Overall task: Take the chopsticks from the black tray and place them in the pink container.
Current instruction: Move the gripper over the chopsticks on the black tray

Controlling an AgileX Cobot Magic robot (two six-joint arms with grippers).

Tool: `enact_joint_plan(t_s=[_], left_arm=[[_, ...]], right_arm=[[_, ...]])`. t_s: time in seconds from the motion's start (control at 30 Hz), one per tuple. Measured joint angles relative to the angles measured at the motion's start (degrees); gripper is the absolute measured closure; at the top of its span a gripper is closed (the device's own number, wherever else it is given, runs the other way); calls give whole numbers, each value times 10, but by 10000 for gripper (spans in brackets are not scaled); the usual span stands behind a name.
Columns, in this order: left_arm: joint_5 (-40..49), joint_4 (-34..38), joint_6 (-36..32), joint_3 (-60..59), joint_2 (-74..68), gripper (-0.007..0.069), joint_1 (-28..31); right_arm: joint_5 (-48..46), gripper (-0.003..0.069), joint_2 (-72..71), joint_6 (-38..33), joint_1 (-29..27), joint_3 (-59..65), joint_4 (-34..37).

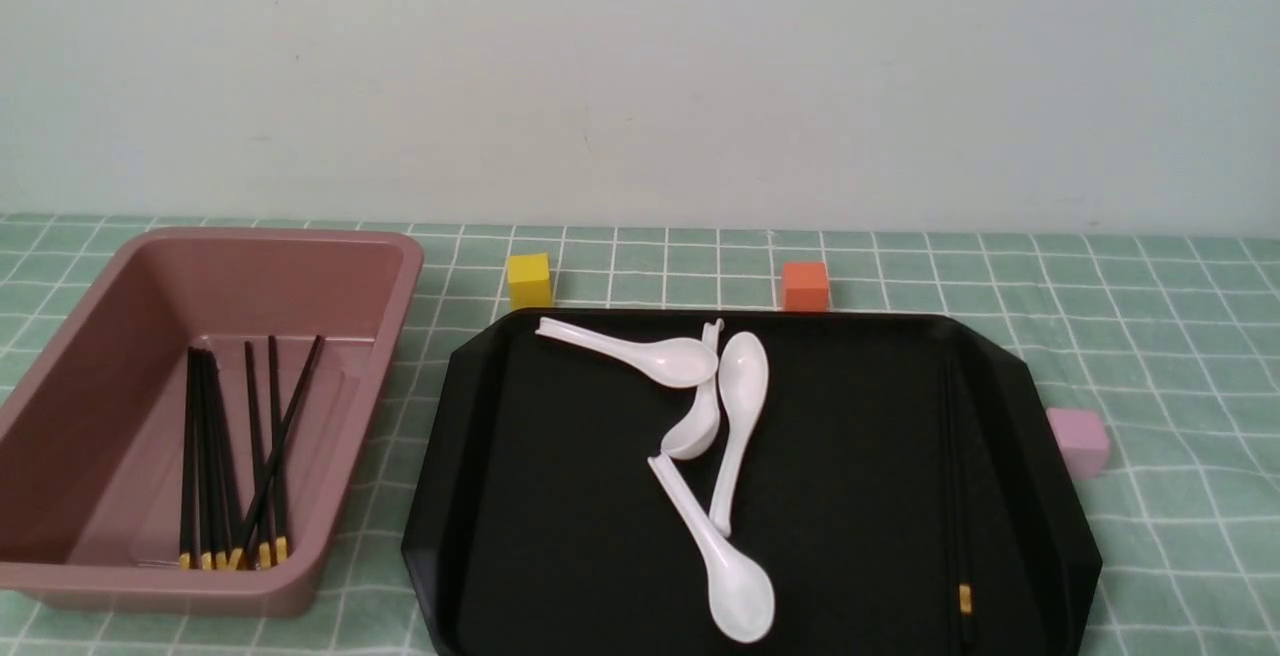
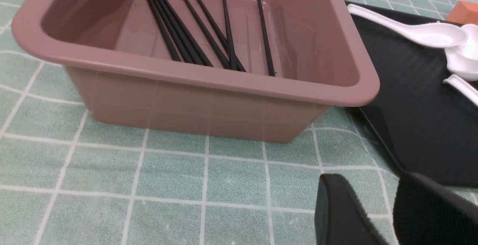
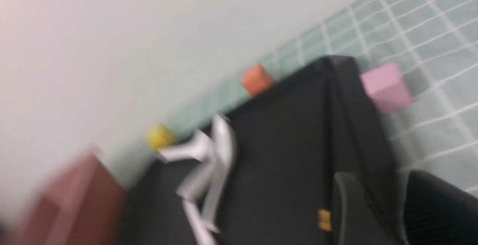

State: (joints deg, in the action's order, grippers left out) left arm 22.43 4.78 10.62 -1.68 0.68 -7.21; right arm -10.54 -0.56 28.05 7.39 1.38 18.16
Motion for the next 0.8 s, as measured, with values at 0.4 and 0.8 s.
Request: enact_joint_plan(t_s=[0.4, 0.8], left_arm=[[0, 0, 0, 0, 0, 386, 0], [0, 0, 0, 0, 0, 386, 0]], right_arm=[[42, 434, 0, -2, 0, -21, 66], [-296, 669, 276, -195, 0, -349, -71]])
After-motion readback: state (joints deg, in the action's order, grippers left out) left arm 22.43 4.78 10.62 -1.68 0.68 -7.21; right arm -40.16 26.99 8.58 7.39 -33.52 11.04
